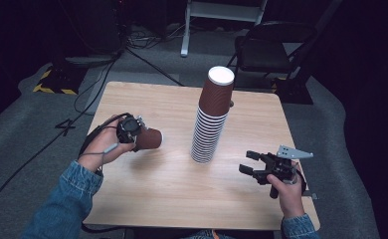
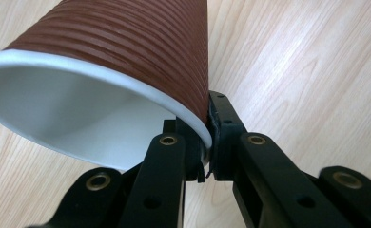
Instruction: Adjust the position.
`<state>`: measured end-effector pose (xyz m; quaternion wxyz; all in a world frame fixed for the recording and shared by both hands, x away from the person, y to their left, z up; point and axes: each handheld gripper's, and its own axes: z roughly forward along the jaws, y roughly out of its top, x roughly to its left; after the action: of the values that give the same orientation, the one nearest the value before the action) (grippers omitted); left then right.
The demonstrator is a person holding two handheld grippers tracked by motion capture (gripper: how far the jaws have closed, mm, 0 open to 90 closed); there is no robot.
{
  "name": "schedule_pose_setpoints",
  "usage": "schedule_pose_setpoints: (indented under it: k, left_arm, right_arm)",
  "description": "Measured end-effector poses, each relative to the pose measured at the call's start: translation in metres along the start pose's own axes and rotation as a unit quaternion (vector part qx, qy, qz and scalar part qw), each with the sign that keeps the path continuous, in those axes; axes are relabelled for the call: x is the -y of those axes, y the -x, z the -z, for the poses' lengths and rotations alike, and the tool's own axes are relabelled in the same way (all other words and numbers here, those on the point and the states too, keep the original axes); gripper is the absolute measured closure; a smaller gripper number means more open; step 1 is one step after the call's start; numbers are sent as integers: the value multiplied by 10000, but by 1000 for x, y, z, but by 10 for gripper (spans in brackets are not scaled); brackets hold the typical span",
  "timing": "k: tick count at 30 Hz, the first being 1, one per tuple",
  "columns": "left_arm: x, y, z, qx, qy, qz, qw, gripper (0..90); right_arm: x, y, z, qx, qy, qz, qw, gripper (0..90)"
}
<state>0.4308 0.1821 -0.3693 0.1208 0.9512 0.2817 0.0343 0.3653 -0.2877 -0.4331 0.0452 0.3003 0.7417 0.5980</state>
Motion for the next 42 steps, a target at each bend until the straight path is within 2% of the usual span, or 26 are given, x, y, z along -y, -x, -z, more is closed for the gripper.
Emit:
schedule_pose_setpoints:
  k: [3, 7, 9, 10, 16, 27, 37, 39, 42]
  left_arm:
    - [-5, -2, 1, -42, -268, 35, 9996, 845]
    - [-11, -3, 0, -34, -688, 18, 9976, 845]
    - [-12, -3, -2, -23, -747, 11, 9972, 845]
    - [-13, -3, -2, -29, -862, -49, 9963, 845]
    - [-20, -4, -6, -24, -1194, -108, 9928, 845]
    - [-28, -9, -12, -11, -1490, -102, 9888, 841]
    - [-33, -15, -19, 14, -1549, -74, 9879, 837]
    - [-34, -16, -19, 28, -1606, -94, 9870, 837]
    - [-35, -16, -19, 46, -1583, -114, 9873, 818]
  right_arm:
    - [1, 0, -1, -11, -4, -28, 10000, 236]
    - [2, 0, -1, -22, -1, -16, 10000, 235]
    - [2, 0, -1, -18, -10, -23, 10000, 235]
    - [3, 0, -1, -33, -10, -43, 10000, 235]
    - [4, 1, -1, -38, -15, -54, 10000, 235]
    - [6, 0, -2, -45, -19, -58, 10000, 234]
    - [8, 1, 1, -21, 2, -80, 10000, 233]
    - [8, 1, 0, -27, -3, -94, 10000, 232]
    - [8, 1, 0, -43, -13, -97, 9999, 233]
